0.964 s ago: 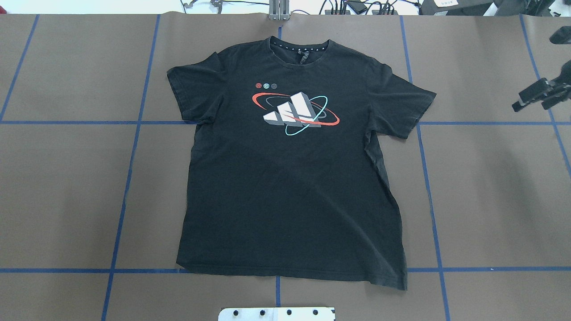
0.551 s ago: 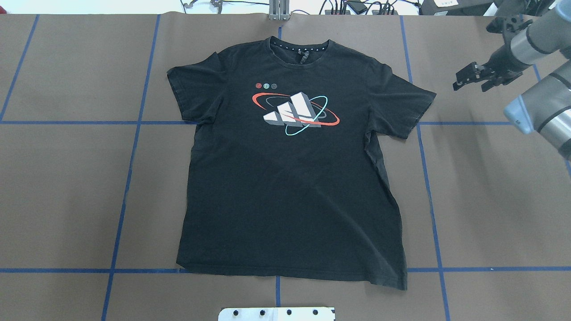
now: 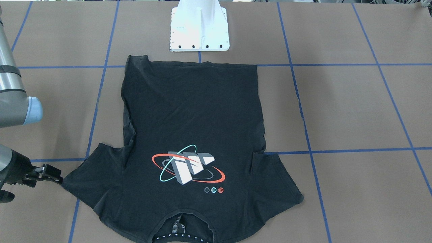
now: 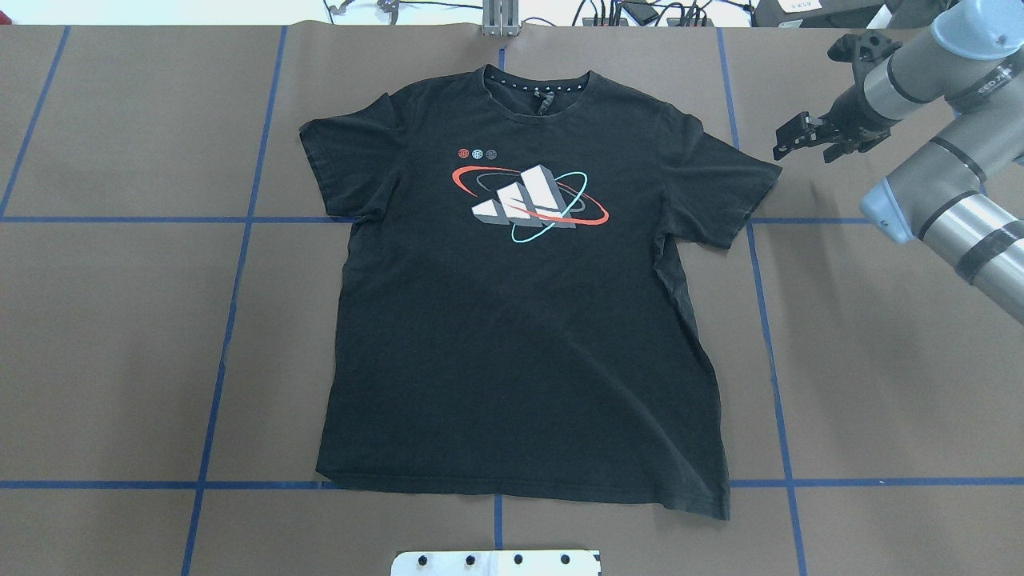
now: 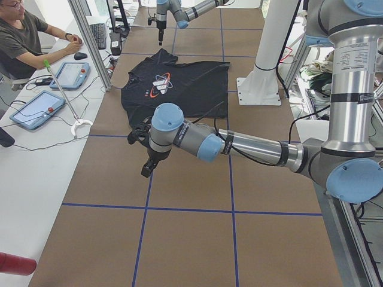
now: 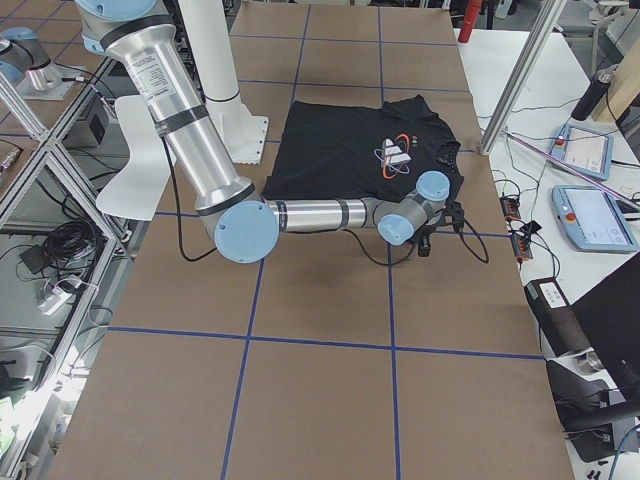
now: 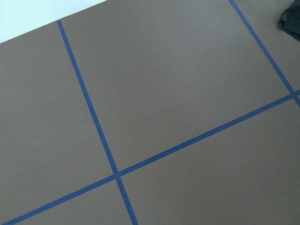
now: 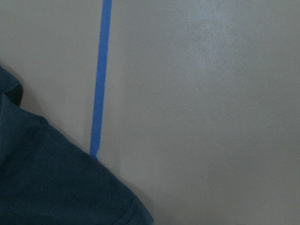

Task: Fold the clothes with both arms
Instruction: 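Move the right gripper toward the black shirt's sleeve farthest from the robot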

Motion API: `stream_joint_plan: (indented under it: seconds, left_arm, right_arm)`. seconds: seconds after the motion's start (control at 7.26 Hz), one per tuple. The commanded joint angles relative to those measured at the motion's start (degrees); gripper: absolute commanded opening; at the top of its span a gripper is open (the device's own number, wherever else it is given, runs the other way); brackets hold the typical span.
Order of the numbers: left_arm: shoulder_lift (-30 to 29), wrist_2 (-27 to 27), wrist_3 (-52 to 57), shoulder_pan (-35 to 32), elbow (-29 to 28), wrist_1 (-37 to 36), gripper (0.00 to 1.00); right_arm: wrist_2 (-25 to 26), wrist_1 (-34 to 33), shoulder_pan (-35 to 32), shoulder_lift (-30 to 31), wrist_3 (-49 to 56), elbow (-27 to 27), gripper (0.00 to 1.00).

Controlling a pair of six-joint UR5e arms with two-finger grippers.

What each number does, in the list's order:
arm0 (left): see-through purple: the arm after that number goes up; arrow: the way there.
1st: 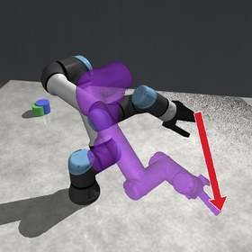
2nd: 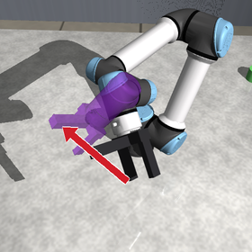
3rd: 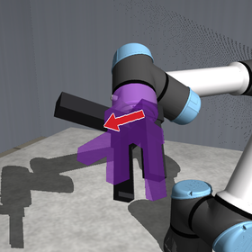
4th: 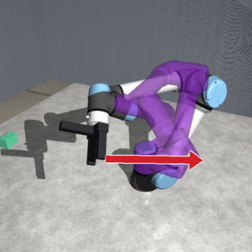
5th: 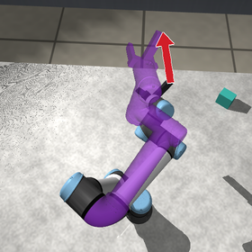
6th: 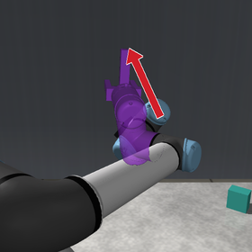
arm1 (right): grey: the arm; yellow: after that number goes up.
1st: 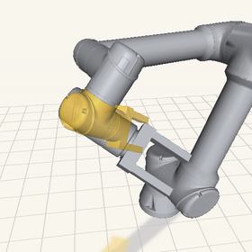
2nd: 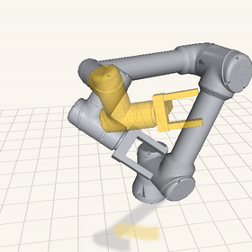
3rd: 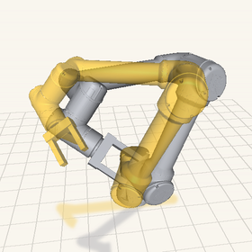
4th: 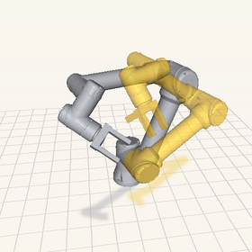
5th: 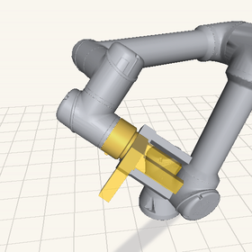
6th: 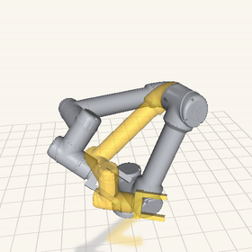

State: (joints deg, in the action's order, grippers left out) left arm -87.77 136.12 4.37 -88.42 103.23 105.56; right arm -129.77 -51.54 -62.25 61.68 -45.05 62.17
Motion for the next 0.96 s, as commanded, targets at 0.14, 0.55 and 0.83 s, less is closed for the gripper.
stream_joint_plan:
  seconds: [0.14,0.55,0.83]
  left_arm:
    - [0.4,0.0,-0.1,0.0,0.3,0.6,1.00]
    - [0.4,0.0,-0.1,0.0,0.3,0.6,1.00]
    - [0.4,0.0,-0.1,0.0,0.3,0.6,1.00]
  right_arm:
    - [0.3,0.0,1.8,-1.2,-3.6,-1.5,0.93]
    - [0.3,0.0,1.8,-0.9,-3.7,-2.1,0.48]
    - [0.2,0.0,1.7,-0.5,-3.8,-2.0,0.00]
